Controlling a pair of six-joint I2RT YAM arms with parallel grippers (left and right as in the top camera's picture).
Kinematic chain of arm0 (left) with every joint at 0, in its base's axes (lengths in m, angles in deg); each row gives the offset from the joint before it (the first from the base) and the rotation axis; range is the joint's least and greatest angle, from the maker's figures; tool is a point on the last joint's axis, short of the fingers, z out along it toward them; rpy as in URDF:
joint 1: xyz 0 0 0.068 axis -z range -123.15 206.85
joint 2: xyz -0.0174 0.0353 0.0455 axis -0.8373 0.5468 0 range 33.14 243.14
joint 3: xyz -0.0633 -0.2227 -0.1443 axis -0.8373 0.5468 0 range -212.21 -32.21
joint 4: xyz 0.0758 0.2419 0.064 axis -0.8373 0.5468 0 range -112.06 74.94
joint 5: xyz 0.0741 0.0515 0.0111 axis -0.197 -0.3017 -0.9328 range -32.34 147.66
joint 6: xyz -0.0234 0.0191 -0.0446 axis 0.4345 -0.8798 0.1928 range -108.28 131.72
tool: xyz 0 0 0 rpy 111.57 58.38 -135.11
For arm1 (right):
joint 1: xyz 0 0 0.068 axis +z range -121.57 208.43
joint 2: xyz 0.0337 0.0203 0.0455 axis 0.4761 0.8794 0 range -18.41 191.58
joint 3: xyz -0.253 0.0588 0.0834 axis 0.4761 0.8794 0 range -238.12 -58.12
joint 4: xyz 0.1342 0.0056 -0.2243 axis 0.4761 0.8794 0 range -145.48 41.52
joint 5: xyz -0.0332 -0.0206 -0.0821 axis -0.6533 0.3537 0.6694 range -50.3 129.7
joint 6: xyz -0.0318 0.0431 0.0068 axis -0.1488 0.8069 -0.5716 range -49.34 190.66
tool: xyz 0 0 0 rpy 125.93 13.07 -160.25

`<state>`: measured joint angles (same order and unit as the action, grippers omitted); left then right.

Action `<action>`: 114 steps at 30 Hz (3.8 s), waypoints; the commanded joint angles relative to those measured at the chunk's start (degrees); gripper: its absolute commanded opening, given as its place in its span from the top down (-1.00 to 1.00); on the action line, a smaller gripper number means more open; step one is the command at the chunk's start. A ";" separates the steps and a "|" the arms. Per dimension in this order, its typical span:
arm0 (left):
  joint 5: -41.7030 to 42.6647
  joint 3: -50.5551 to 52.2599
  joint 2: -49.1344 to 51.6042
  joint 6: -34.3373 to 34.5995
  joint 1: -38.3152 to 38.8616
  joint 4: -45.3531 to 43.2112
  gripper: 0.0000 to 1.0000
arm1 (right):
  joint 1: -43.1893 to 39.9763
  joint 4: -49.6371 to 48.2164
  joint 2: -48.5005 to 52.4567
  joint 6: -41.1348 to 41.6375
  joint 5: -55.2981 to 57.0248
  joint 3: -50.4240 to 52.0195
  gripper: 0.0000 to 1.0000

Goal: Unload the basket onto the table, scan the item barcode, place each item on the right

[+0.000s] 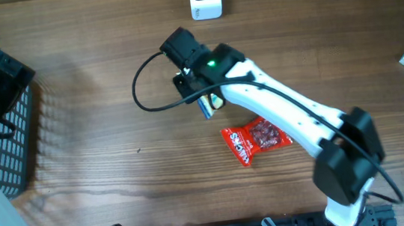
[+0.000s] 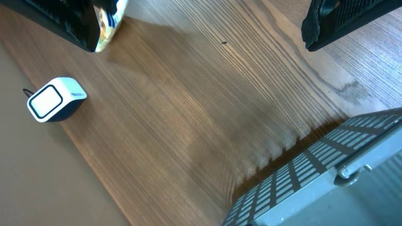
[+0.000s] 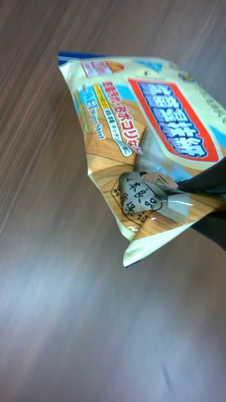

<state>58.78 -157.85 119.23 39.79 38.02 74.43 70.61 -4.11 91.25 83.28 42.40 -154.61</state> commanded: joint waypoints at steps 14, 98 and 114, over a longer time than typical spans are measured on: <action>-0.59 -0.59 -0.04 -0.87 -0.35 0.00 -1.00 | -13.92 -6.21 -5.64 3.61 -58.75 4.46 0.91; -0.59 -0.59 -0.04 -0.87 -0.35 0.00 -1.00 | -47.93 -26.32 -1.68 -0.02 -43.21 45.35 0.91; -0.59 -0.59 -0.04 -0.87 -0.35 0.00 -1.00 | -48.57 -18.64 -21.03 -10.19 -37.09 30.38 0.74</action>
<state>58.78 -157.85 119.23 39.79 38.02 74.43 22.26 -20.78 76.70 77.82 -3.24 -120.95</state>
